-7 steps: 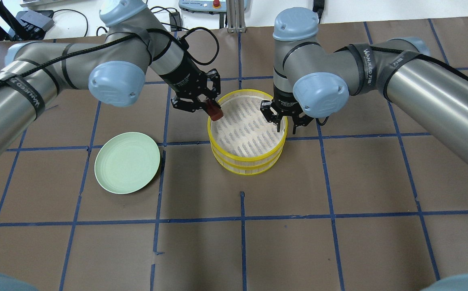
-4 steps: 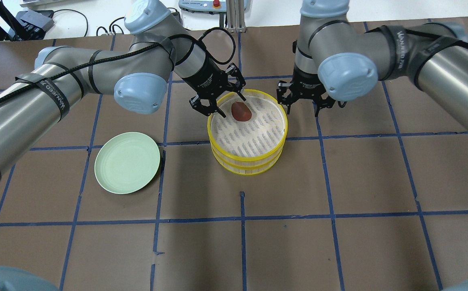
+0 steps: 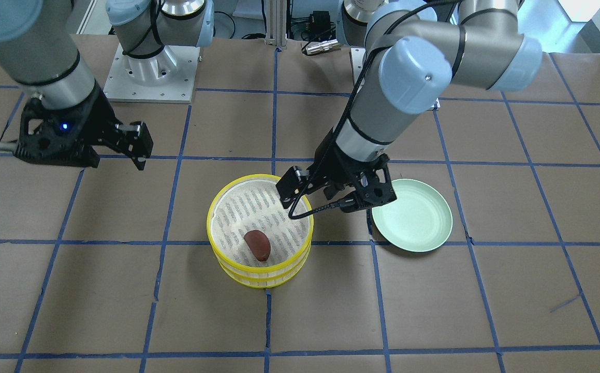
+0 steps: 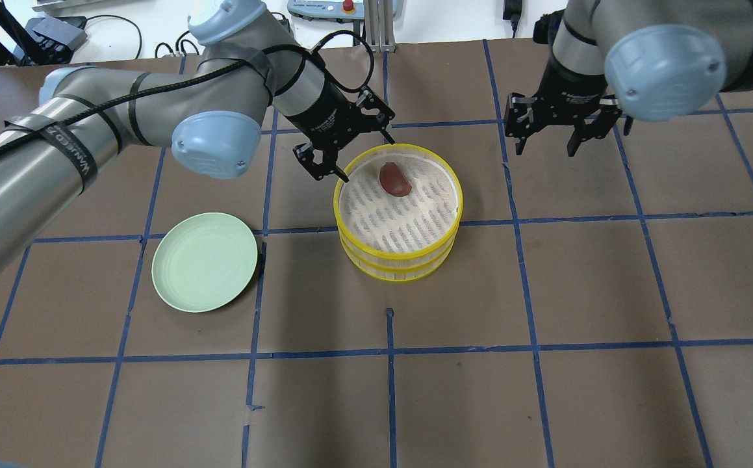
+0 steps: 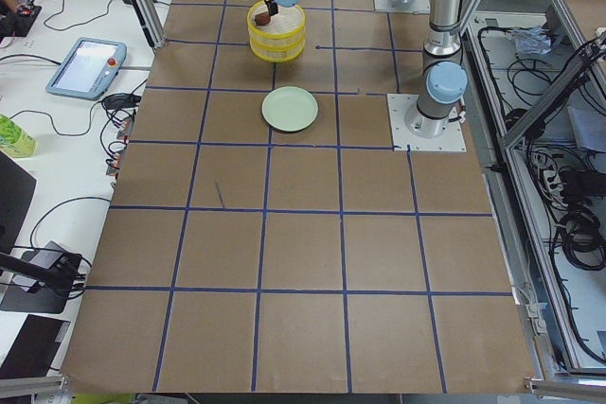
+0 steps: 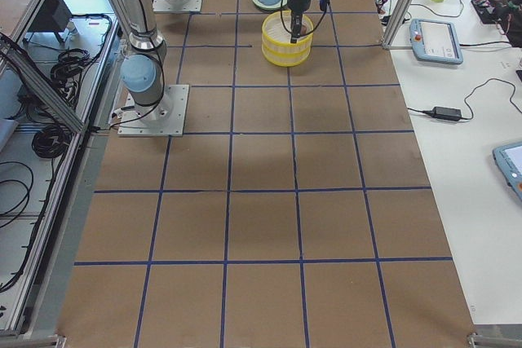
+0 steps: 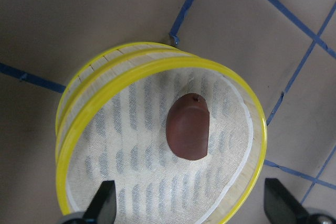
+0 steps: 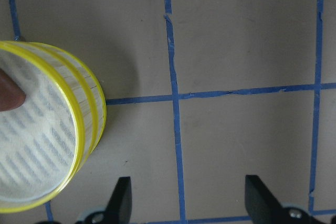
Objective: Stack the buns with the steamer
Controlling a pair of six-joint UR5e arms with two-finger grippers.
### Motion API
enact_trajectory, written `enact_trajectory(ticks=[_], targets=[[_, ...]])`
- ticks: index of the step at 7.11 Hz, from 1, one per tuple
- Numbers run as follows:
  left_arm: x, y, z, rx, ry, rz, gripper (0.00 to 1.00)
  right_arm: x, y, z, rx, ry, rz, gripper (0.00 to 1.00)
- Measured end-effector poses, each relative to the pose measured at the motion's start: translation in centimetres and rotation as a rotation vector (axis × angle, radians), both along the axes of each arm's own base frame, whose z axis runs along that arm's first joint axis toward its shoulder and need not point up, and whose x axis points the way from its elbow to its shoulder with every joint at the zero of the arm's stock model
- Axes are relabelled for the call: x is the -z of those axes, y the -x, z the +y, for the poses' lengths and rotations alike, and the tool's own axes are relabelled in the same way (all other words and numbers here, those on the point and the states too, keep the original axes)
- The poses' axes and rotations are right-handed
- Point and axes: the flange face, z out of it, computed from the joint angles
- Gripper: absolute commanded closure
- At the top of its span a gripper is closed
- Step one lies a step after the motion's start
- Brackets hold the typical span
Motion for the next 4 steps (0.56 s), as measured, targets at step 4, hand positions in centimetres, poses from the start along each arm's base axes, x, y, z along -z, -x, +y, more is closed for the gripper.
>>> enact_trajectory(ticks=[4], targets=[[-9.9,-6.6,4.8,0.294,-0.091,-0.268,0.00,-4.8,-3.8,5.0,-0.014,0.010,0.004,0.15]])
